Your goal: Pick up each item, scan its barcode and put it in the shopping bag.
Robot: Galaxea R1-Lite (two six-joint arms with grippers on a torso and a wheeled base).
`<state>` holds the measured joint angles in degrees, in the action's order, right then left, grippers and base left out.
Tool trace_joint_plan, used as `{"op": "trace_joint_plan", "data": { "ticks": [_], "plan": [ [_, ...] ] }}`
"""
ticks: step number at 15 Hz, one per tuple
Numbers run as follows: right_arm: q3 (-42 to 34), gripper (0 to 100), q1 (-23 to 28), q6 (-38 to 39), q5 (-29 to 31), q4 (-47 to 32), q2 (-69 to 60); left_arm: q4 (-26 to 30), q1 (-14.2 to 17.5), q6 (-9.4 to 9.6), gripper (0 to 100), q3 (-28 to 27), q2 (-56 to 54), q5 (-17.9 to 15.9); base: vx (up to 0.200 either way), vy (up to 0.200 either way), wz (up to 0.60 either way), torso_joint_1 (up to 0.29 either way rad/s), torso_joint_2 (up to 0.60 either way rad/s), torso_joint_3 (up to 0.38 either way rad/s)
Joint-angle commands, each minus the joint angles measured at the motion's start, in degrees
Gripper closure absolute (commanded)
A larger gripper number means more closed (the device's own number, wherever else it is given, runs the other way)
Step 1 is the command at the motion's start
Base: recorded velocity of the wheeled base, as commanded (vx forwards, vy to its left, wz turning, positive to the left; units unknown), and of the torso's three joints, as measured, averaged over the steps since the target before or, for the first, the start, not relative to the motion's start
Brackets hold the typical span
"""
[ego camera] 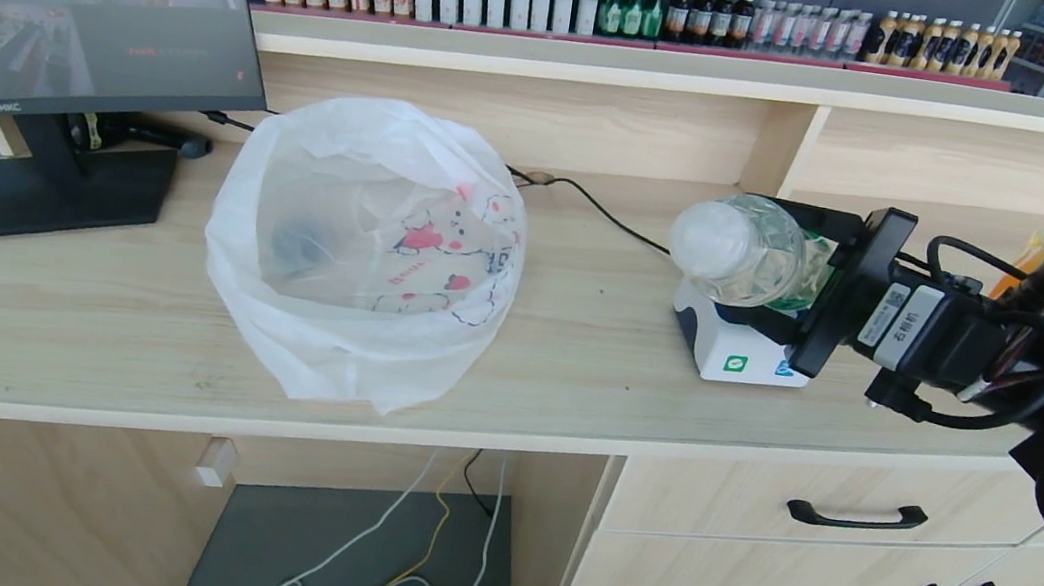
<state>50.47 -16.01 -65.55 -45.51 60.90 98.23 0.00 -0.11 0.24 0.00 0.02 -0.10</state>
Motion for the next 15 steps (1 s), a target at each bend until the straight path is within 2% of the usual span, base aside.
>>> {"op": "trace_joint_plan", "data": {
  "ticks": [1,15],
  "plan": [
    [-0.28,100,0.01,0.07,0.07,0.00,0.21,0.00,0.02,0.02,0,0.00,-0.02,0.01,0.000,0.000,0.00,0.000,0.00,0.000],
    [-0.55,100,-0.25,0.95,0.24,0.18,0.91,0.00,0.02,0.02,0,0.00,-0.02,0.01,0.000,0.000,0.00,0.000,0.00,0.000]
  ]
}}
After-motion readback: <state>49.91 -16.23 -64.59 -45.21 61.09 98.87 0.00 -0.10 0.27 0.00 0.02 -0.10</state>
